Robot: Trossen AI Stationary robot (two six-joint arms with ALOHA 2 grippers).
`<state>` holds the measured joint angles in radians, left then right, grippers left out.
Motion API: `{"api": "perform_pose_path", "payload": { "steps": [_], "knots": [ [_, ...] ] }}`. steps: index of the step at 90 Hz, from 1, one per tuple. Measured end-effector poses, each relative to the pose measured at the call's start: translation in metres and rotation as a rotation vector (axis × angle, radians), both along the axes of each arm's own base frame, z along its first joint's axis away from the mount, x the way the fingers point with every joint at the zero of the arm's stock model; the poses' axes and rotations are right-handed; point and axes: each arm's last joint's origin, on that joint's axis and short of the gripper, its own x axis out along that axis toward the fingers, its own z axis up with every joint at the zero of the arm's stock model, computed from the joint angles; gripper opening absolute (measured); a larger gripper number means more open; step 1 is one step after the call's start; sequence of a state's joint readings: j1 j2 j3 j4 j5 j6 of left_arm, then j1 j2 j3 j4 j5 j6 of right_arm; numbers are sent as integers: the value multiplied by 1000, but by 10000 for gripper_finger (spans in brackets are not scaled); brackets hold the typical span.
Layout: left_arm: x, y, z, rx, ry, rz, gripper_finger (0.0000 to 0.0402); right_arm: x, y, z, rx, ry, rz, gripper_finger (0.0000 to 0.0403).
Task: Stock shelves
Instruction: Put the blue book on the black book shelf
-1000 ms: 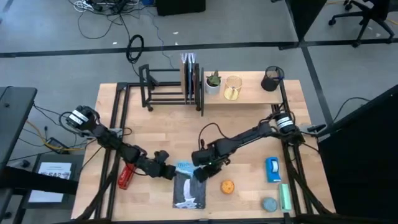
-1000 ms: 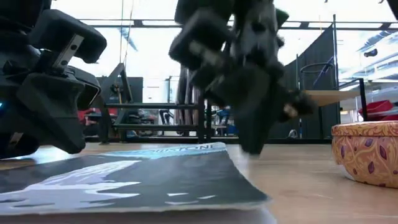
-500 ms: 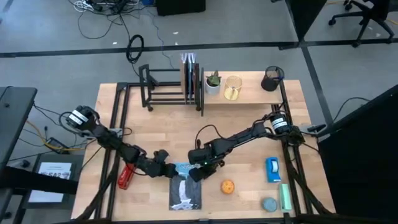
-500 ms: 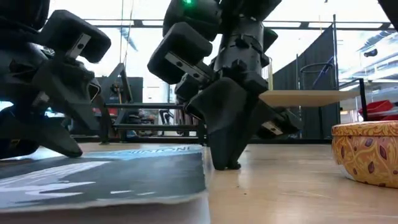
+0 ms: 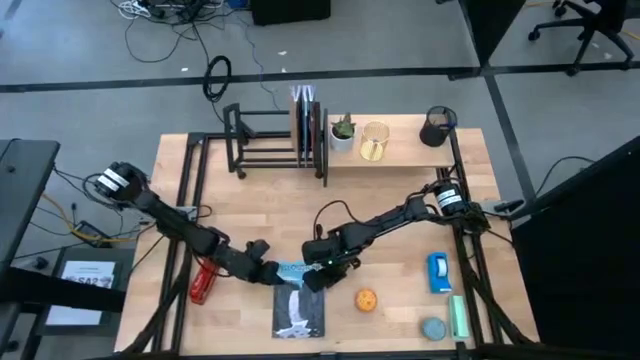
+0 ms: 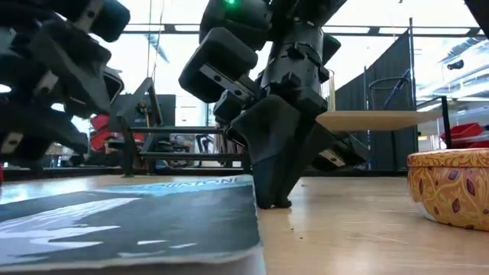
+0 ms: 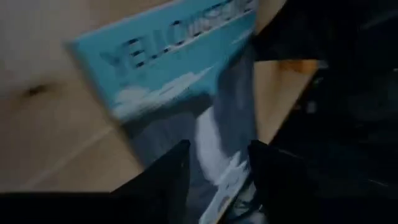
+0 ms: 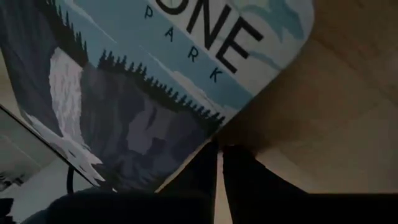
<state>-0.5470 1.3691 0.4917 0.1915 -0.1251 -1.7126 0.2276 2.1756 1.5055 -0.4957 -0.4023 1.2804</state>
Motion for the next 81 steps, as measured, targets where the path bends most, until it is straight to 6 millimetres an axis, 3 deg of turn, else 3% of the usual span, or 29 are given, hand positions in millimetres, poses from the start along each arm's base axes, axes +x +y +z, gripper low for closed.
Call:
{"api": "perform_pose_path", "payload": {
  "steps": [10,26,62,81],
  "knots": [
    [-6,-1,2,48,132,-45,119,0,0,0,2,3,-5,0],
    [-3,-6,-6,60,163,-32,115,0,0,0,5,7,-19,0],
    [19,-21,-39,-30,130,-8,213,3,-5,0,11,1,-48,0],
    [22,-22,-39,-14,55,32,221,2,-5,0,13,11,-51,0]
  ]
}}
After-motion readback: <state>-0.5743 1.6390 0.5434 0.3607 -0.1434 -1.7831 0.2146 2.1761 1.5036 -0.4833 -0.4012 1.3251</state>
